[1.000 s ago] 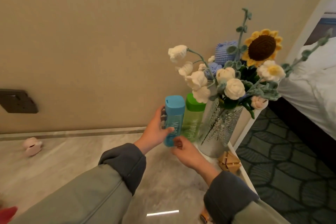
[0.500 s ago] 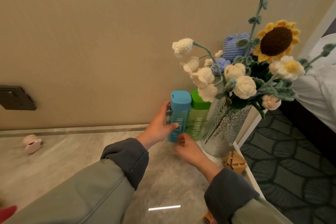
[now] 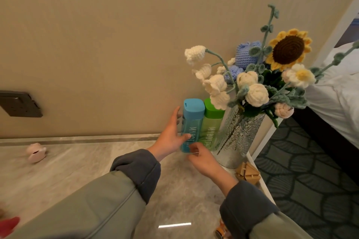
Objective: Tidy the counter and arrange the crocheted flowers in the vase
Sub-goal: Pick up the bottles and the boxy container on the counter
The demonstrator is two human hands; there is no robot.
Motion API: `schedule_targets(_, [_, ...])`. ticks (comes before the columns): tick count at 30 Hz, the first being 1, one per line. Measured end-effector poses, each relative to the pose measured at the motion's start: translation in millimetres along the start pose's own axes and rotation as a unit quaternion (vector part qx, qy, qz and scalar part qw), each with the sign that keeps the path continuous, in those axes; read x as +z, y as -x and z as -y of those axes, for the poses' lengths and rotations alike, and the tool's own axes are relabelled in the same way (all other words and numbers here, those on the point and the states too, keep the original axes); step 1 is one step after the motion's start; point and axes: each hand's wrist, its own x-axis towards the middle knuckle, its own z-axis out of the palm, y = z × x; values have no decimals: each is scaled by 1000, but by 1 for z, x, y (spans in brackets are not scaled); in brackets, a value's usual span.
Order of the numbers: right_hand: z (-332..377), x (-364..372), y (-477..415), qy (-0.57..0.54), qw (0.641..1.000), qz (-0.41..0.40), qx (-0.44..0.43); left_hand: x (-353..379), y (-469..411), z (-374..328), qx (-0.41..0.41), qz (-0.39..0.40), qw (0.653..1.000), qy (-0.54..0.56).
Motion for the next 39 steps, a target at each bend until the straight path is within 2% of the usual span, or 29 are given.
schedule_targets(8, [33,5,23,-46,998,-29,-36,-24,40,-9,-39,-108,993,39])
schedule_targets(17, [109,57,66,-63,992,29,-104,-97,129,-6,-51,-238,969,36])
schedule_targets(21, [147,104,87,-58,985,87,-137,-146,180,4,-78,-316,945,16])
schedule_targets(34, [266,298,163,-51,936,265,-228,-312,375,44,-135,-479,866,-36])
schedule_targets(39, [303,378,183,-31,916,301,-262,-370,443,62,-151,-510,843,-85])
